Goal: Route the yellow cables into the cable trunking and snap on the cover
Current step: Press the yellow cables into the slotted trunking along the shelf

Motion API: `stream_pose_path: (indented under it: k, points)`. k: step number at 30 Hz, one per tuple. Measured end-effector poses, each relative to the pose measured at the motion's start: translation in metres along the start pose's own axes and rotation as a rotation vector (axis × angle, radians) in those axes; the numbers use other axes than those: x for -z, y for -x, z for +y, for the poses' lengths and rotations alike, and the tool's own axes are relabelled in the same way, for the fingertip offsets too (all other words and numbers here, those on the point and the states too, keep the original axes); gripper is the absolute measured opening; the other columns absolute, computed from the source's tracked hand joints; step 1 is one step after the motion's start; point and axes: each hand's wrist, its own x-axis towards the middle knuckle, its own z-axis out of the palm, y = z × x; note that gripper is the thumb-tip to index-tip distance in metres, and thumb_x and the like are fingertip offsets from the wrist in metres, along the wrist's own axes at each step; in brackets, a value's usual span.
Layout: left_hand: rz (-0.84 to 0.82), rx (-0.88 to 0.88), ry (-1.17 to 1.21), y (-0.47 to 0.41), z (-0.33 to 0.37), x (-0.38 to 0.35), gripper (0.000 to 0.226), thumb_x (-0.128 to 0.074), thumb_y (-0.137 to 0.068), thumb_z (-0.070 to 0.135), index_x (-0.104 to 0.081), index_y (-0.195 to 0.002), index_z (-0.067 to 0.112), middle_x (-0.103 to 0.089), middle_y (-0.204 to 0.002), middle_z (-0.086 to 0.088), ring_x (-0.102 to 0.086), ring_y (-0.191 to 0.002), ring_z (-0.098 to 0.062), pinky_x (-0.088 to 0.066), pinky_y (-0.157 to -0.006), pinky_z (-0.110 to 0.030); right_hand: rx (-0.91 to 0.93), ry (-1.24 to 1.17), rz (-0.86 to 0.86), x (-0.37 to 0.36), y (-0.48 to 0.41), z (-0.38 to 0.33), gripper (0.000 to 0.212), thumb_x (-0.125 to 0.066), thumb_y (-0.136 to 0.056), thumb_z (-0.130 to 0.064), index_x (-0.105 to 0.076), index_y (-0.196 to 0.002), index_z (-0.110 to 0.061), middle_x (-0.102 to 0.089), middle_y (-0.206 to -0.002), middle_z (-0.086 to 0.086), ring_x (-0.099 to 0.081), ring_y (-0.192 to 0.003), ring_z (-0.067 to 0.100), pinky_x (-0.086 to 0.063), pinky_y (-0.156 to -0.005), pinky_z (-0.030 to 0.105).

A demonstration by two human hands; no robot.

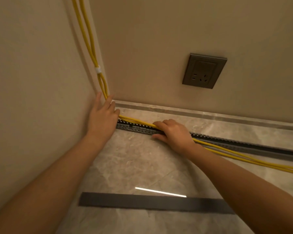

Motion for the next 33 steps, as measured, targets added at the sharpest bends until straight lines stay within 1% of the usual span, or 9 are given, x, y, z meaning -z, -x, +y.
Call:
stream_pose_path:
  k: [4,8,14,16,19,22,28,30,33]
  points:
    - [0.009,0.009,0.024,-0.002,-0.001,-0.002,0.040,-0.035,-0.095,0.019,-0.048,-0.133,0.017,-0.037,-0.147,-0.009,-0.009,-0.145,-0.025,0.007,-0.112,-0.056,-0.055,-0.013,0.002,0.004,0.008,0.006,0.037,-0.054,-0.088,-0.045,-0.052,-0.120,-0.024,-0.060,-0.104,0.004,-0.053,-0.098,0.024,-0.043,-0.070,0.033]
    - [0.024,0.015,0.069,-0.001,-0.004,-0.006,0.039,-0.035,-0.094,0.020,-0.051,-0.130,0.015,-0.043,-0.143,-0.010,-0.011,-0.144,-0.027,0.006,-0.112,-0.056,-0.129,-0.035,-0.017,0.016,0.029,0.028,0.036,-0.058,-0.086,-0.044,-0.054,-0.117,-0.025,-0.061,-0.105,0.003,-0.054,-0.099,0.024,-0.046,-0.072,0.035]
    - [0.185,0.000,0.305,0.012,0.012,-0.011,0.032,-0.047,-0.095,0.022,-0.060,-0.122,0.012,-0.061,-0.126,-0.009,-0.025,-0.140,-0.033,0.000,-0.113,-0.056,-0.143,-0.042,-0.057,0.026,0.047,0.036,0.039,-0.057,-0.087,-0.044,-0.055,-0.119,-0.022,-0.060,-0.107,0.002,-0.054,-0.098,0.023,-0.049,-0.076,0.038]
    - [0.166,-0.026,0.357,0.019,0.018,-0.012,0.039,-0.043,-0.096,0.028,-0.050,-0.133,0.019,-0.053,-0.137,-0.005,-0.024,-0.141,-0.028,0.001,-0.113,-0.055,-0.112,-0.058,-0.027,0.025,0.046,0.029,0.037,-0.056,-0.089,-0.039,-0.055,-0.121,-0.020,-0.059,-0.110,0.004,-0.053,-0.101,0.023,-0.049,-0.078,0.037]
    - [0.080,-0.062,0.408,0.028,0.029,-0.019,0.052,-0.031,-0.097,0.038,-0.023,-0.146,0.027,-0.024,-0.154,0.002,-0.007,-0.145,-0.021,0.006,-0.114,-0.051,-0.056,-0.080,0.048,0.020,0.039,0.014,0.032,-0.054,-0.092,-0.026,-0.056,-0.123,-0.018,-0.060,-0.114,0.006,-0.053,-0.104,0.026,-0.048,-0.081,0.038]
    - [0.061,-0.047,0.477,0.033,0.034,-0.024,0.054,-0.029,-0.097,0.037,-0.014,-0.148,0.027,-0.012,-0.157,0.005,0.004,-0.145,-0.015,0.007,-0.114,-0.048,-0.006,-0.051,0.096,0.017,0.028,0.000,0.032,-0.053,-0.091,-0.012,-0.058,-0.122,-0.016,-0.062,-0.112,0.010,-0.055,-0.101,0.031,-0.048,-0.079,0.039]
    - [0.057,0.003,0.610,0.035,0.037,-0.027,0.051,-0.033,-0.097,0.036,-0.020,-0.146,0.031,-0.015,-0.156,0.009,0.015,-0.139,-0.004,0.004,-0.112,-0.056,0.043,0.009,0.144,0.019,0.021,-0.017,0.029,-0.060,-0.084,-0.001,-0.067,-0.111,-0.006,-0.068,-0.100,0.015,-0.061,-0.090,0.034,-0.049,-0.066,0.036]
    - [0.061,0.020,0.632,0.035,0.040,-0.026,0.049,-0.035,-0.097,0.035,-0.026,-0.145,0.030,-0.021,-0.155,0.009,0.007,-0.143,-0.007,0.004,-0.111,-0.057,0.050,0.048,0.135,0.017,0.020,-0.019,0.027,-0.058,-0.086,-0.005,-0.066,-0.113,-0.004,-0.068,-0.104,0.015,-0.060,-0.092,0.034,-0.049,-0.070,0.037]
    - [0.075,0.042,0.621,0.035,0.046,-0.024,0.047,-0.037,-0.096,0.036,-0.033,-0.143,0.027,-0.031,-0.151,0.008,-0.004,-0.144,-0.010,0.005,-0.111,-0.059,0.013,0.068,0.065,0.011,0.020,-0.022,0.030,-0.048,-0.092,-0.016,-0.061,-0.118,-0.007,-0.063,-0.117,0.010,-0.055,-0.104,0.031,-0.047,-0.083,0.038]
